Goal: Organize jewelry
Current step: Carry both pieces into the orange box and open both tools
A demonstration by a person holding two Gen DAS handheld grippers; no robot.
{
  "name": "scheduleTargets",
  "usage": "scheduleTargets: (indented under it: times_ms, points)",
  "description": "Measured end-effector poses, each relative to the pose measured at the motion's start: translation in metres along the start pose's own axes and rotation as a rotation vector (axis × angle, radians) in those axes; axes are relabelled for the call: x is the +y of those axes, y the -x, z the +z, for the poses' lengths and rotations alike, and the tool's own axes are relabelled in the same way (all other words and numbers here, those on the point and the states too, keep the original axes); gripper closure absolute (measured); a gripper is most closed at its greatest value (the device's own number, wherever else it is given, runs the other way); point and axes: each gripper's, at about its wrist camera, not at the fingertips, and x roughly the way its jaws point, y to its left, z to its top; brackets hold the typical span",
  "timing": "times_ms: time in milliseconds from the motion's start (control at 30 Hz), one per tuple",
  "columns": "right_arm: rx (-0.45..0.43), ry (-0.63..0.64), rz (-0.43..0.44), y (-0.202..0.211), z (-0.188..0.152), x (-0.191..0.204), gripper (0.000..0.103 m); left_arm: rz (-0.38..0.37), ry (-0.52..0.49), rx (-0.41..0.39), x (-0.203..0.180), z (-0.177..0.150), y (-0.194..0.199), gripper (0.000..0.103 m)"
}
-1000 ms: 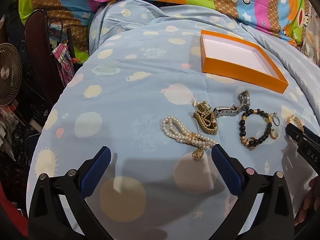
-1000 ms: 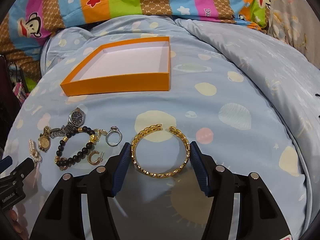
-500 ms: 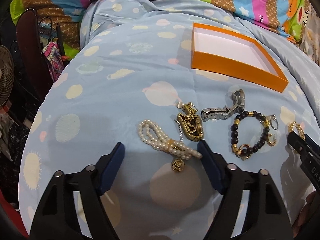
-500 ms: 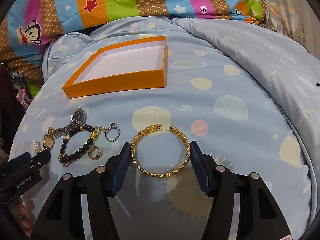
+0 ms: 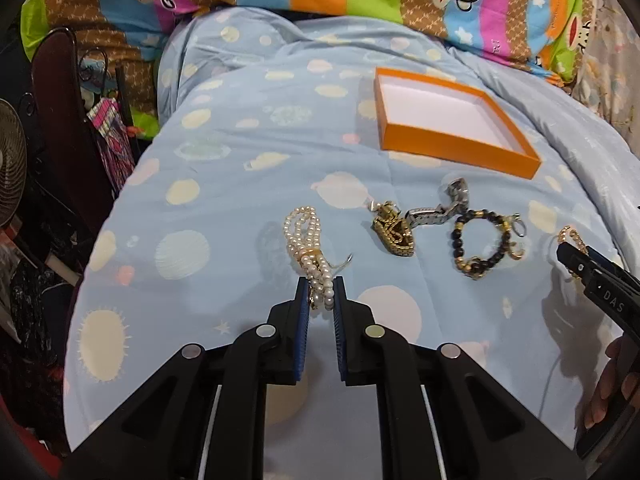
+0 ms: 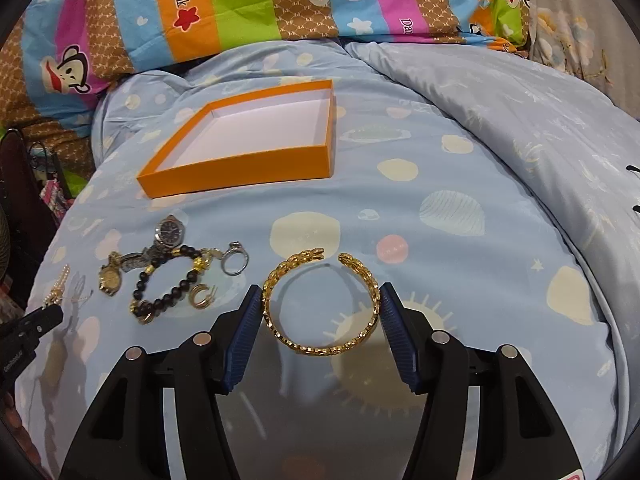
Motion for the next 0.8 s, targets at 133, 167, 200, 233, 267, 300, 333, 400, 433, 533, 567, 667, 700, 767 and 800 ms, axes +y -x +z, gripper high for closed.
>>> scheduleTargets:
  times_ms: [133,167,200,233,267,300,333,400,433,533,567,667,700,767,800]
  points:
    - [-0.053,0.015,0.011,0.026,0.007,0.003,0.045,-0.014,-0.029,-0.061,-0.008,0.007,0.028,0.092]
    - [-0.070,0.017,0.018,0.033,0.011,0.004,0.045,-0.025,-0.039,-0.082,-0.012,0.010,0.036,0.092]
    - [-0.086,0.018,0.026,0.040,0.016,0.005,0.045,-0.038,-0.047,-0.099,-0.016,0.014,0.044,0.092]
    - [-0.097,0.018,0.033,0.045,0.021,0.005,0.045,-0.049,-0.056,-0.119,-0.021,0.019,0.050,0.092]
    - [-0.112,0.018,0.044,0.051,0.029,0.006,0.045,-0.062,-0.072,-0.148,-0.028,0.026,0.059,0.092]
    - [-0.124,0.017,0.055,0.055,0.035,0.005,0.045,-0.069,-0.082,-0.168,-0.034,0.032,0.064,0.092]
    - [-0.132,0.013,0.064,0.058,0.041,0.005,0.045,-0.079,-0.093,-0.190,-0.040,0.039,0.069,0.092]
    - [-0.157,0.009,0.077,0.062,0.057,0.004,0.045,-0.097,-0.113,-0.239,-0.055,0.059,0.076,0.092]
    - [-0.171,0.011,0.078,0.063,0.065,0.005,0.045,-0.096,-0.118,-0.256,-0.060,0.066,0.078,0.092]
    - [-0.201,0.024,0.078,0.059,0.091,0.009,0.045,-0.094,-0.121,-0.298,-0.075,0.100,0.072,0.092]
    - [-0.200,0.025,0.083,0.054,0.100,0.010,0.045,-0.100,-0.118,-0.296,-0.078,0.107,0.068,0.092]
    - [-0.176,0.016,0.094,0.031,0.123,0.012,0.045,-0.087,-0.109,-0.285,-0.086,0.142,0.039,0.092]
    - [-0.163,0.012,0.100,0.021,0.130,0.013,0.045,-0.083,-0.108,-0.283,-0.088,0.149,0.032,0.092]
    - [-0.124,-0.004,0.125,-0.004,0.140,0.014,0.045,-0.094,-0.100,-0.260,-0.092,0.165,0.010,0.092]
    - [-0.106,-0.007,0.127,-0.016,0.145,0.015,0.045,-0.097,-0.097,-0.246,-0.093,0.171,0.001,0.092]
